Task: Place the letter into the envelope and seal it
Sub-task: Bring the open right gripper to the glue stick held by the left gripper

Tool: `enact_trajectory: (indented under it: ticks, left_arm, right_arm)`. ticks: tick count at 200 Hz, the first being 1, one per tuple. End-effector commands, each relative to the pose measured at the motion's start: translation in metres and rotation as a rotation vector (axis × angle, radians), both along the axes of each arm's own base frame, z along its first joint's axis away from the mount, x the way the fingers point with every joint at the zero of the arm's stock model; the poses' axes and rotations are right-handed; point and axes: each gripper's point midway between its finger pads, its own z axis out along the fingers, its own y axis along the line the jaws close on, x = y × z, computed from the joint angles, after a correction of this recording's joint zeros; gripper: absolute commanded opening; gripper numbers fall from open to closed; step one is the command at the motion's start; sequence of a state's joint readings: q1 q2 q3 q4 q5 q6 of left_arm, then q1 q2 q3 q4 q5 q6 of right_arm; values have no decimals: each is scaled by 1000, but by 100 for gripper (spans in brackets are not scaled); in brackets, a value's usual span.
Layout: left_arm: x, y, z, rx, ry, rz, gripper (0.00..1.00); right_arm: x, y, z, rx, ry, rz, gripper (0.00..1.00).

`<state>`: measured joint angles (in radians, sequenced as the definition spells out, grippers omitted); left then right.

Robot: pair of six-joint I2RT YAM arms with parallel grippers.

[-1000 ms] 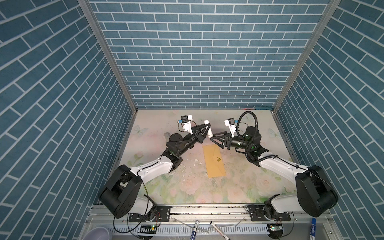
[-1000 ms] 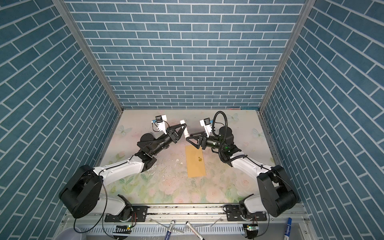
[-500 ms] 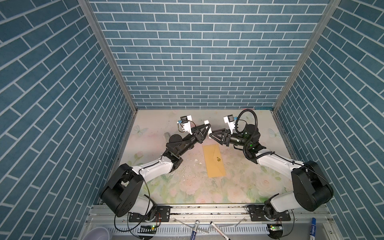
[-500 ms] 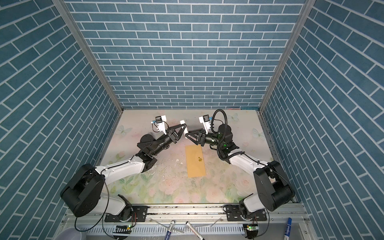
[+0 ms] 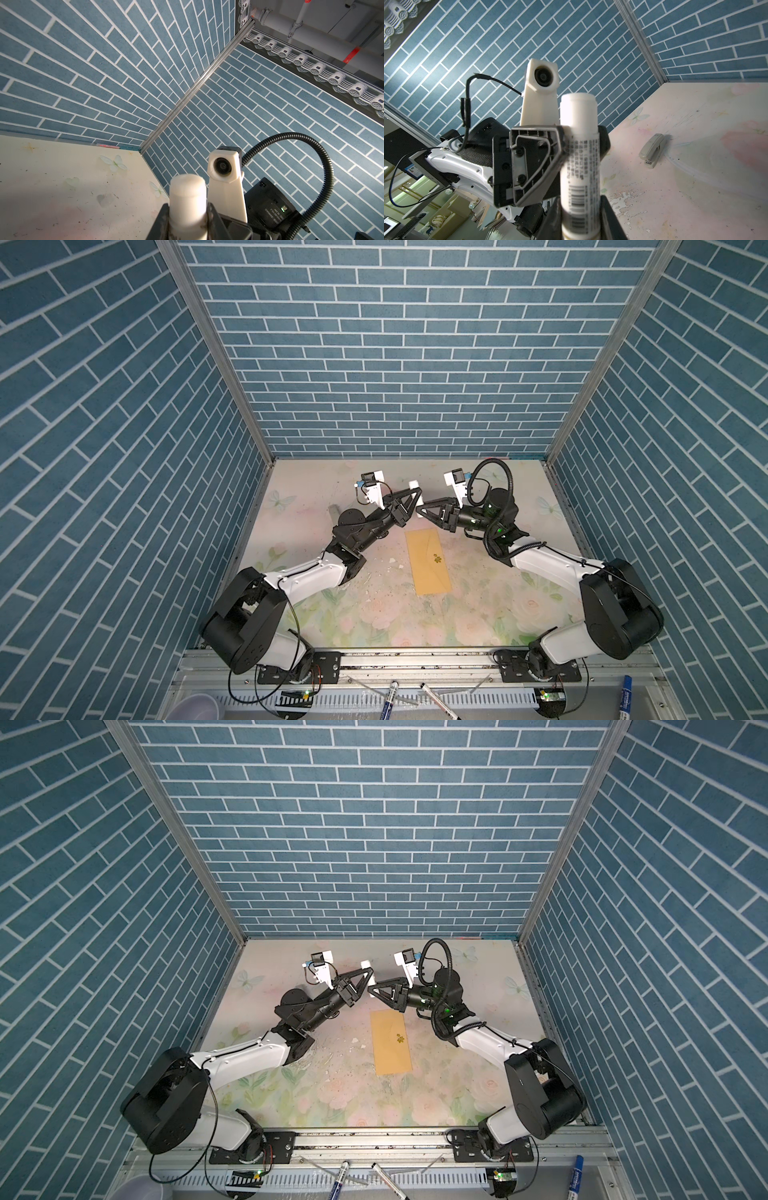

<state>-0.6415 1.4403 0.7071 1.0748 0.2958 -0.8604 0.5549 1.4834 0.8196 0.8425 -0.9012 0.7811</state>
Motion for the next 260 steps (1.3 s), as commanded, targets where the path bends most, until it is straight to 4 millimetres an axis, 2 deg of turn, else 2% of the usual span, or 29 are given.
enact_trajectory:
  ticks: [1, 38, 51, 61, 97, 128, 168, 170, 176, 218, 260]
  left_arm:
    - [-6, 0, 8, -1, -40, -7, 0]
    - [-8, -1, 6, 23, -47, -7, 0]
    - [-8, -1, 4, 37, -49, -8, 7]
    - [-8, -1, 3, 46, -47, -8, 15]
    - [-12, -4, 3, 49, -48, -33, 33]
    - [-14, -4, 4, 47, -51, -44, 41]
    - [-16, -7, 5, 40, -51, -56, 39]
    - [-17, -6, -3, 50, -38, -56, 38]
    - [-17, -6, -7, 55, -30, -58, 37]
    - [-18, -8, -13, 60, -17, -62, 35]
    - [-18, -9, -16, 67, -10, -58, 18]
  right_arm:
    - [-2, 4, 25, 43, -52, 19, 14]
    - [0, 3, 21, 21, -60, 0, 4]
    - [0, 3, 19, 5, -67, -4, 0]
    - [-1, 2, 19, -5, -75, -5, 0]
    - [-6, 0, 18, -46, -112, 5, 0]
    - [-10, -2, 21, -53, -135, 15, 0]
    - [-11, -2, 22, -53, -137, 17, 0]
    - [-11, -2, 22, -53, -138, 17, 0]
    - [-11, -2, 22, -52, -139, 16, 0]
    - [-13, -3, 25, -47, -149, 16, 0]
    - [-13, -3, 23, -49, -143, 21, 0]
